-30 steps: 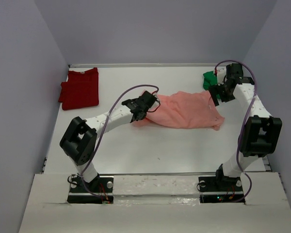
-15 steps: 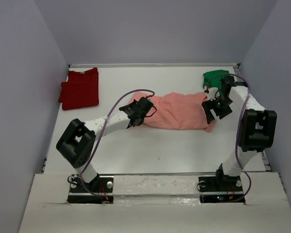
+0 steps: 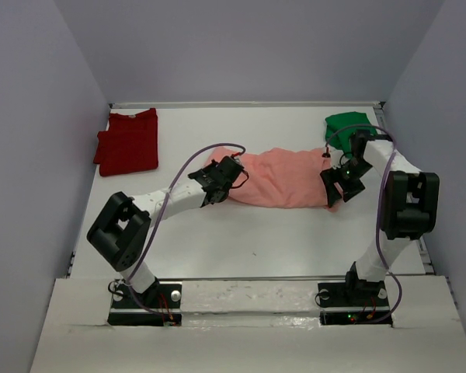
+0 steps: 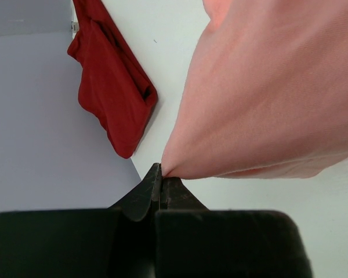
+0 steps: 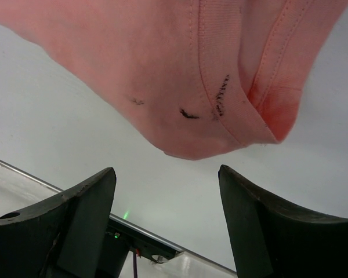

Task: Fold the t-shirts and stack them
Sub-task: Flatten out the tshirt

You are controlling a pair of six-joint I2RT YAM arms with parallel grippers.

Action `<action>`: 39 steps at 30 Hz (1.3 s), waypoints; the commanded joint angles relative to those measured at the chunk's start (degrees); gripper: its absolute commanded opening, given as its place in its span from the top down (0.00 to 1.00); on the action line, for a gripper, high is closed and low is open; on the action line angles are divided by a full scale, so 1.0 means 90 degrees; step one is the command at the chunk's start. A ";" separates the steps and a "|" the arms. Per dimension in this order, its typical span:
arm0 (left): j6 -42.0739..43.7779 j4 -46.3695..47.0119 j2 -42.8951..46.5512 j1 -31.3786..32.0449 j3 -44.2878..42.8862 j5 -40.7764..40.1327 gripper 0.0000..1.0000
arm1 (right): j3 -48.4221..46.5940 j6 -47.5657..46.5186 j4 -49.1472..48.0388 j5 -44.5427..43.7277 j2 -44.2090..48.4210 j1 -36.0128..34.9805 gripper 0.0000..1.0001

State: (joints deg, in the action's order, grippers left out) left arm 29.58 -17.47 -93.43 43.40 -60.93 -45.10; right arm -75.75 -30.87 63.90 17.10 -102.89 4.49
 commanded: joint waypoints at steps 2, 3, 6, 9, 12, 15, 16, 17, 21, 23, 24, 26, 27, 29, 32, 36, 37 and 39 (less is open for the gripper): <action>0.0121 0.0105 0.0469 -0.0046 0.0139 -0.0311 1.00 | 0.0135 -0.0017 -0.0039 -0.0299 -0.0120 0.0028 0.23; 0.0150 0.0115 0.0507 -0.0056 0.0158 -0.0321 1.00 | 0.0183 -0.0007 -0.0097 -0.0299 -0.0140 0.0028 0.24; 0.0160 0.0115 0.0557 -0.0076 0.0168 -0.0321 1.00 | 0.0252 0.0041 -0.0186 -0.0270 -0.0257 0.0028 0.29; 0.0170 0.0096 0.0605 -0.0105 0.0178 -0.0311 1.00 | 0.0242 0.0090 -0.0263 -0.0250 -0.0422 0.0028 0.35; 0.0160 0.0086 0.0596 -0.0105 0.0158 -0.0301 1.00 | 0.0145 0.0139 -0.0400 -0.0221 -0.0520 0.0028 0.46; 0.0131 0.0047 0.0576 -0.0105 0.0139 -0.0282 1.00 | -0.0001 0.0178 -0.0401 -0.0065 -0.0706 0.0028 0.70; 0.0112 0.0047 0.0576 -0.0105 0.0129 -0.0282 1.00 | -0.0011 0.0188 -0.0410 -0.0064 -0.0745 0.0028 0.77; 0.0121 0.0037 0.0576 -0.0105 0.0129 -0.0272 1.00 | -0.0041 0.0188 -0.0420 -0.0064 -0.0823 0.0028 0.87; 0.0072 -0.0021 0.0576 -0.0105 0.0139 -0.0194 1.00 | -0.0060 0.0188 -0.0459 -0.0113 -0.0843 0.0028 1.00; 0.0063 -0.0021 0.0557 -0.0105 0.0158 -0.0184 1.00 | -0.0070 0.0169 -0.0440 -0.0084 -0.0795 0.0028 1.00; 0.0063 -0.0021 0.0557 -0.0105 0.0158 -0.0174 1.00 | -0.0070 0.0159 -0.0430 -0.0084 -0.0775 0.0028 1.00; 0.0053 -0.0021 0.0537 -0.0115 0.0139 -0.0194 1.00 | -0.0109 0.0130 -0.0362 -0.0103 -0.0726 0.0028 1.00; 0.0053 -0.0021 0.0527 -0.0105 0.0129 -0.0203 1.00 | -0.0129 0.0120 -0.0342 -0.0152 -0.0629 0.0028 1.00; 0.0053 0.0008 0.0547 -0.0115 0.0051 -0.0262 1.00 | -0.0226 0.0110 -0.0323 -0.0172 -0.0434 0.0028 1.00; 0.0101 0.0144 0.0625 -0.0105 -0.0085 -0.0447 1.00 | -0.0605 0.0110 -0.0118 -0.0104 0.0035 0.0028 1.00; 0.0403 0.0457 0.0703 -0.0125 -0.0349 -0.0789 1.00 | -0.1377 0.0178 0.0117 -0.0103 0.0426 0.0028 1.00; 0.0453 0.0486 0.0722 -0.0144 -0.0456 -0.0838 1.00 | -0.1524 0.0198 0.0107 -0.0152 0.0572 0.0028 1.00; 0.0551 0.0496 0.0752 -0.0241 -0.0856 -0.0868 1.00 | -0.2012 0.0227 0.0078 -0.0172 0.0690 0.0028 1.00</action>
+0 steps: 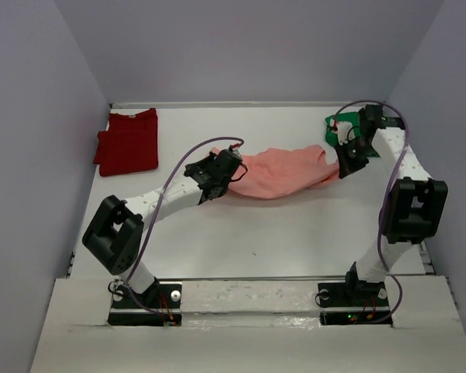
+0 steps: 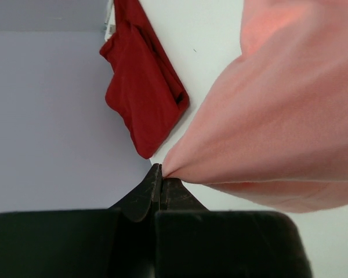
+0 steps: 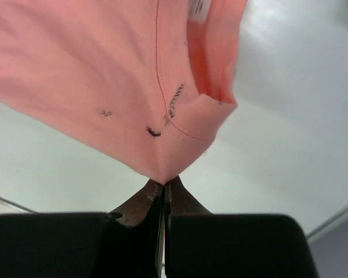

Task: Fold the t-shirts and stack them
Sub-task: Flatten out the tshirt

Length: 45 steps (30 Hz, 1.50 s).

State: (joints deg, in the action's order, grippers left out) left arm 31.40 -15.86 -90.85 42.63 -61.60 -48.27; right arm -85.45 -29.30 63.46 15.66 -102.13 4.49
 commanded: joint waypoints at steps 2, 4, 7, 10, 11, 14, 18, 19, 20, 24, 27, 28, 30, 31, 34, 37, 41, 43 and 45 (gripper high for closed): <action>0.0446 0.0433 0.0533 -0.0244 -0.1161 -0.0515 1.00 | -0.1188 0.0159 0.0020 -0.0031 0.0722 0.0028 1.00; 0.0622 0.0697 0.0660 -0.0381 -0.1386 -0.0535 1.00 | -0.1540 0.0267 -0.0117 0.0066 0.0849 0.0028 1.00; 0.0730 0.0979 0.0855 -0.0566 -0.1981 -0.0467 1.00 | -0.1959 0.0403 -0.0244 0.0115 0.0898 0.0028 1.00; 0.0934 0.1204 0.1051 -0.0723 -0.2236 -0.0466 1.00 | -0.2146 0.0540 -0.0488 0.0125 0.1005 0.0028 1.00; 0.1042 0.1495 0.1129 -0.0820 -0.2285 -0.0496 1.00 | -0.2224 0.0570 -0.0556 0.0125 0.1044 0.0028 1.00; 0.1402 0.1732 0.1315 -0.0947 -0.2335 -0.0554 1.00 | -0.2351 0.0716 -0.0840 0.0077 0.1171 0.0028 1.00; 0.1598 0.2054 0.1500 -0.1094 -0.2248 -0.0535 1.00 | -0.2663 0.0833 -0.0909 0.0076 0.1250 0.0028 1.00; 0.1609 0.2055 0.1549 -0.1114 -0.2218 -0.0545 1.00 | -0.2751 0.0843 -0.0909 0.0086 0.1298 0.0028 1.00; 0.1628 0.2065 0.1598 -0.1114 -0.2092 -0.0535 1.00 | -0.2781 0.0843 -0.0909 0.0096 0.1337 0.0028 1.00; 0.1668 0.2143 0.1754 -0.1143 -0.1886 -0.0486 1.00 | -0.2908 0.0843 -0.0977 0.0057 0.1406 0.0028 1.00; 0.1658 0.2133 0.1774 -0.1143 -0.1837 -0.0496 1.00 | -0.2986 0.0853 -0.0909 0.0076 0.1425 0.0028 1.00; 0.1658 0.2133 0.1803 -0.1143 -0.1837 -0.0486 1.00 | -0.2976 0.0853 -0.0899 0.0154 0.1445 0.0028 1.00; 0.1658 0.2123 0.1813 -0.1143 -0.1837 -0.0486 1.00 | -0.2986 0.0863 -0.0899 0.0184 0.1484 0.0028 1.00; 0.1677 0.2114 0.1803 -0.1143 -0.1837 -0.0476 1.00 | -0.3005 0.0863 -0.0889 0.0174 0.1474 0.0028 1.00; 0.1707 0.2094 0.1784 -0.1143 -0.1895 -0.0467 1.00 | -0.3200 0.0883 -0.0773 0.0145 0.1377 0.0028 1.00; 0.1707 0.2075 0.1755 -0.1143 -0.1944 -0.0457 1.00 | -0.3377 0.0892 -0.0674 0.0116 0.1289 0.0028 1.00; 0.1697 0.2065 0.1745 -0.1143 -0.1954 -0.0457 1.00 | -0.3464 0.0912 -0.0694 0.0047 0.1289 0.0028 1.00; 0.1697 0.2055 0.1745 -0.1143 -0.1964 -0.0447 1.00 | -0.3513 0.0921 -0.0684 0.0047 0.1289 0.0028 1.00; 0.1697 0.2045 0.1735 -0.1143 -0.1964 -0.0447 1.00 | -0.3523 0.0921 -0.0674 0.0047 0.1298 0.0028 1.00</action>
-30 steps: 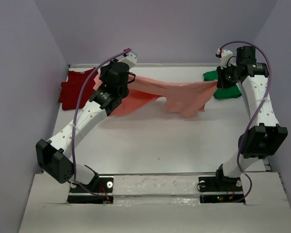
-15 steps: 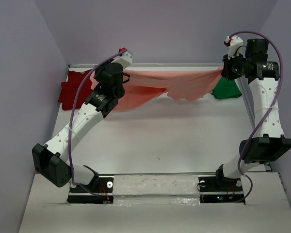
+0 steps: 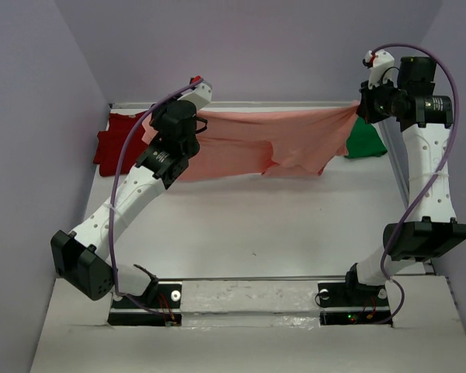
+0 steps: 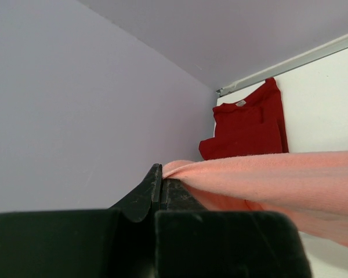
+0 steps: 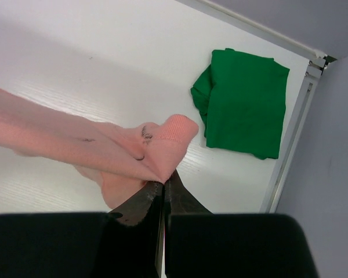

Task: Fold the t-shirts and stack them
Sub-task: Flatten out the tshirt

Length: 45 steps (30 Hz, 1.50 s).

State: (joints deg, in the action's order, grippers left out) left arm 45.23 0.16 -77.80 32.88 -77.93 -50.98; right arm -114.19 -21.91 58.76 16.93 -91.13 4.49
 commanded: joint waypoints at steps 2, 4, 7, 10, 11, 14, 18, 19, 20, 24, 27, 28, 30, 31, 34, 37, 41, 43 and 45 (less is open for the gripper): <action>0.0150 0.0246 0.0266 -0.0060 -0.0150 -0.0146 1.00 | -0.0301 0.0091 -0.0152 -0.0074 0.0077 0.0028 1.00; 0.0150 0.0236 0.0275 -0.0060 -0.0140 -0.0136 1.00 | -0.0252 0.0072 -0.0133 -0.0006 0.0096 0.0028 1.00; 0.0150 0.0216 0.0266 -0.0060 -0.0130 -0.0146 1.00 | -0.0154 0.0052 -0.0162 -0.0006 0.0135 0.0028 1.00; 0.0160 0.0216 0.0266 -0.0050 -0.0130 -0.0146 1.00 | -0.0144 0.0062 -0.0220 -0.0064 0.0145 0.0028 1.00; 0.0169 0.0216 0.0266 -0.0060 -0.0130 -0.0136 1.00 | -0.0163 0.0071 -0.0230 -0.0084 0.0145 0.0028 1.00; 0.0179 0.0235 0.0256 -0.0060 -0.0120 -0.0156 1.00 | -0.0203 0.0081 -0.0318 -0.0152 0.0107 0.0028 1.00; 0.0345 0.0674 0.0159 -0.0089 -0.0013 -0.0263 1.00 | -0.0232 0.0052 -0.0590 -0.0133 -0.0030 0.0028 1.00; 0.0442 0.0917 0.0119 -0.0157 0.0035 -0.0253 1.00 | -0.0242 0.0071 -0.0727 -0.0133 -0.0127 0.0028 1.00; 0.0511 0.1045 0.0080 -0.0206 0.0055 -0.0234 1.00 | -0.0261 0.0091 -0.0786 -0.0133 -0.0186 0.0028 1.00; 0.0648 0.1465 -0.0348 -0.0489 -0.0138 -0.0059 1.00 | -0.0456 0.0091 -0.1118 -0.0045 -0.0556 0.0028 1.00; 0.0716 0.1612 -0.0710 -0.0743 -0.0627 0.0020 1.00 | -0.0700 0.0052 -0.1478 -0.0035 -0.0791 0.0028 1.00; 0.0755 0.1651 -0.0991 -0.0802 -0.0754 0.0039 1.00 | -0.0768 0.0042 -0.1577 -0.0026 -0.0947 0.0028 1.00; 0.0823 0.1720 -0.1431 -0.0977 -0.1162 0.0088 1.00 | -0.1099 0.0013 -0.1724 -0.0006 -0.1162 0.0028 1.00; 0.0833 0.1710 -0.1569 -0.1017 -0.1330 0.0108 1.00 | -0.1265 0.0013 -0.1724 -0.0016 -0.1405 0.0028 1.00; 0.0882 0.1710 -0.2096 -0.1153 -0.1915 0.0186 1.00 | -0.1988 -0.0007 -0.1734 -0.0074 -0.1797 0.0028 1.00; 0.0951 0.1740 -0.2566 -0.1241 -0.2482 0.0147 1.00 | -0.2555 -0.0046 -0.1744 -0.0162 -0.2198 0.0028 1.00; 0.0999 0.1720 -0.2888 -0.1271 -0.3175 0.0060 1.00 | -0.2770 -0.0085 -0.1861 -0.0162 -0.2257 0.0028 1.00; 0.1038 0.1710 -0.2928 -0.1271 -0.3342 -0.0009 1.00 | -0.2791 -0.0124 -0.1861 -0.0182 -0.2169 0.0028 1.00; 0.1019 0.1507 -0.2899 -0.1261 -0.3518 -0.0029 1.00 | -0.2655 -0.0134 -0.1861 -0.0192 -0.2033 0.0028 1.00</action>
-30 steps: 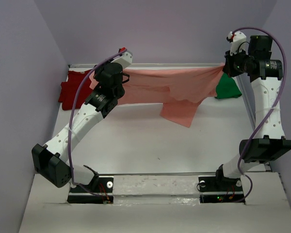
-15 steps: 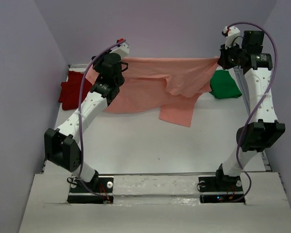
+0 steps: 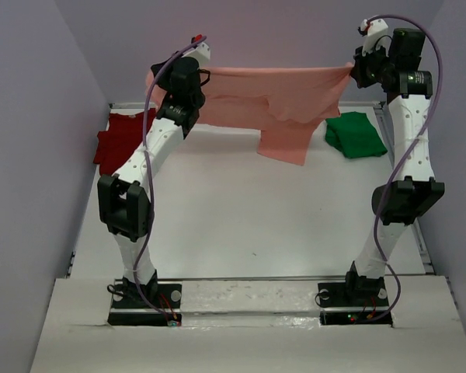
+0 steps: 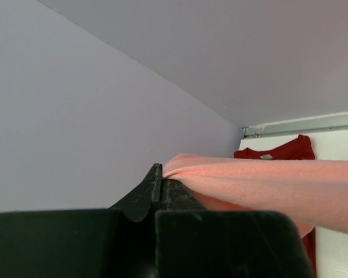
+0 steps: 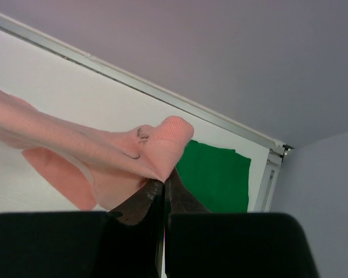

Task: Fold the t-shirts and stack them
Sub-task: Flatten out the tshirt

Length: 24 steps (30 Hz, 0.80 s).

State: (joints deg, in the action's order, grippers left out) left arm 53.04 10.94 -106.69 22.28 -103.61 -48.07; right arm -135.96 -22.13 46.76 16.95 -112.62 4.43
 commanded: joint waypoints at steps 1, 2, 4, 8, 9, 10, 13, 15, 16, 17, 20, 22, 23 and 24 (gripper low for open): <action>0.0113 0.0173 0.0409 -0.0083 -0.0675 -0.0313 1.00 | -0.0138 -0.0109 -0.0518 -0.0155 0.0568 0.0036 1.00; -0.0071 -0.0041 0.0487 -0.0074 -0.0675 -0.0245 1.00 | -0.0012 -0.0109 -0.0528 -0.0068 0.0705 0.0036 1.00; -0.0325 -0.0588 0.0769 -0.0035 -0.0451 -0.0196 1.00 | 0.0379 -0.0080 -0.0538 0.0030 0.0969 0.0036 1.00; -0.1262 -0.2032 0.1463 0.0112 0.0271 0.0291 1.00 | 0.1170 -0.0002 -0.0334 0.0333 0.1817 0.0036 1.00; -0.1515 -0.2742 0.1590 0.0131 0.0485 0.0641 1.00 | 0.1307 0.0046 -0.0226 0.0411 0.1955 0.0036 1.00; -0.2001 -0.3097 0.1862 0.0151 0.0584 0.0896 1.00 | 0.1646 0.0056 -0.0041 0.0518 0.2111 0.0036 1.00; -0.2736 -0.4396 0.2350 0.0161 0.0915 0.1948 1.00 | 0.2505 0.0096 0.0233 0.0791 0.2824 0.0036 1.00; -0.2981 -0.4906 0.2770 0.0190 0.1384 0.2635 1.00 | 0.2976 0.0115 0.0312 0.0899 0.3439 0.0036 1.00; -0.2992 -0.5004 0.2908 0.0190 0.1598 0.2849 1.00 | 0.3171 0.0105 0.0360 0.0997 0.3615 0.0036 1.00; -0.2973 -0.5082 0.3055 0.0209 0.1794 0.3035 1.00 | 0.3502 0.0115 0.0419 0.1094 0.3771 0.0036 1.00; -0.2954 -0.4966 0.3534 0.0220 0.2605 0.3018 1.00 | 0.3817 0.0125 0.0682 0.1144 0.4289 0.0036 1.00; -0.2963 -0.4907 0.3759 0.0229 0.2869 0.2939 1.00 | 0.4051 0.0115 0.0751 0.1096 0.4621 0.0036 1.00; -0.2973 -0.4907 0.3817 0.0229 0.2880 0.2910 1.00 | 0.4091 0.0125 0.0732 0.0999 0.4719 0.0036 1.00; -0.3012 -0.4888 0.3866 0.0229 0.2870 0.2891 1.00 | 0.4120 0.0144 0.0713 0.0959 0.4807 0.0036 1.00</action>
State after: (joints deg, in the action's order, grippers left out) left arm 27.57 -32.32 -74.61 24.29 -78.70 -23.38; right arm -99.92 -21.82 53.63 25.50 -72.73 4.49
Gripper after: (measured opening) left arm 0.025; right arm 0.012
